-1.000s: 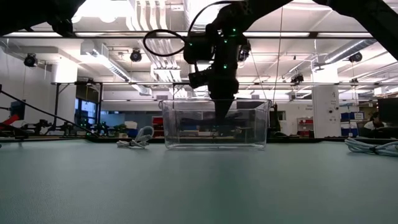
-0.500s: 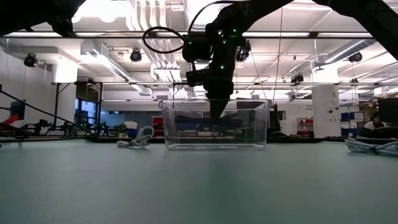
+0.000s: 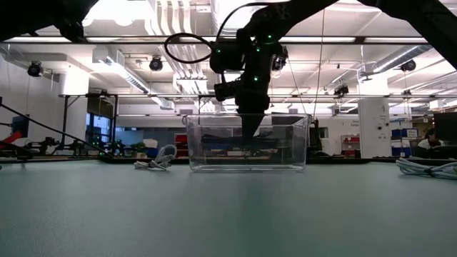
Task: Pick and place USB-C Cables
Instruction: Put the purple charger cable into the transparent container
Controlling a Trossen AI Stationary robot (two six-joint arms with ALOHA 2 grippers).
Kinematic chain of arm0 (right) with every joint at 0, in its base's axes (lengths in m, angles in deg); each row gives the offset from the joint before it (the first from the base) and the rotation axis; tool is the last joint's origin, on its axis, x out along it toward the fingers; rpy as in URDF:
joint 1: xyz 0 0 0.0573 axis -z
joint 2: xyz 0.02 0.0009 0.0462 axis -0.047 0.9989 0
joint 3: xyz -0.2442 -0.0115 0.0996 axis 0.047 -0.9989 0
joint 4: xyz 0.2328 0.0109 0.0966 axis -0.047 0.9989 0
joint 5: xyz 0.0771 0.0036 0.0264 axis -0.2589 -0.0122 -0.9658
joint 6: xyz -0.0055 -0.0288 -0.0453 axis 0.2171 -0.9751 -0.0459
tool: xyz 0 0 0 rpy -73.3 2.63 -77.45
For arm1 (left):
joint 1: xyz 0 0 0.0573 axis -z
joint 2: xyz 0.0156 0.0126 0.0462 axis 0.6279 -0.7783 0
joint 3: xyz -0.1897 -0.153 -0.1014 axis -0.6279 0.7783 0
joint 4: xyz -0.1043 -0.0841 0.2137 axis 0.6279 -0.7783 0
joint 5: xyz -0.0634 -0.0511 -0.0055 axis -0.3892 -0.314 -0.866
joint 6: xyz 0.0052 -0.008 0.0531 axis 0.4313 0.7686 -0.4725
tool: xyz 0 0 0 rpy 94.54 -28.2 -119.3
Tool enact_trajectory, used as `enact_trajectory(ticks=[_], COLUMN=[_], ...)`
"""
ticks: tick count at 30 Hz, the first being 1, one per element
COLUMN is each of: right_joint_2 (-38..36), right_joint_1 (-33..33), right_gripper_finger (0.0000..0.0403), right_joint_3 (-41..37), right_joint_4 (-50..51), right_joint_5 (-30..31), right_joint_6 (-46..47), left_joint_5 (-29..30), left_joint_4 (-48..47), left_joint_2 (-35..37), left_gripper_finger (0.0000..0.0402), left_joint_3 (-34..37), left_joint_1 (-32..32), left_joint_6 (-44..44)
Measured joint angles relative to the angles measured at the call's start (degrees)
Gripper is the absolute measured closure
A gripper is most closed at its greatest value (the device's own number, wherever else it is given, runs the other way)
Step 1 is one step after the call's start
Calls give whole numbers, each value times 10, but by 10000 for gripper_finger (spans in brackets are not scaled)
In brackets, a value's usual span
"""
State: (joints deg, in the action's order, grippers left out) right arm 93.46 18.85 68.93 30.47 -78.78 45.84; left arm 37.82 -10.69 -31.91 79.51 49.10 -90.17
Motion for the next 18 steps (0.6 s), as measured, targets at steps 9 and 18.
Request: enact_trajectory(ticks=[9,18], right_joint_2=[0,0], right_joint_1=[2,8], right_gripper_finger=[380,380], right_joint_3=[-17,-32], right_joint_4=[-9,-15], right_joint_5=[-1,-27], right_joint_6=[-8,-7], left_joint_5=[0,0], left_joint_4=[0,0], left_joint_2=[0,0], left_gripper_finger=[402,402], left_joint_3=[0,0], left_joint_1=[0,0], left_joint_6=[0,0])
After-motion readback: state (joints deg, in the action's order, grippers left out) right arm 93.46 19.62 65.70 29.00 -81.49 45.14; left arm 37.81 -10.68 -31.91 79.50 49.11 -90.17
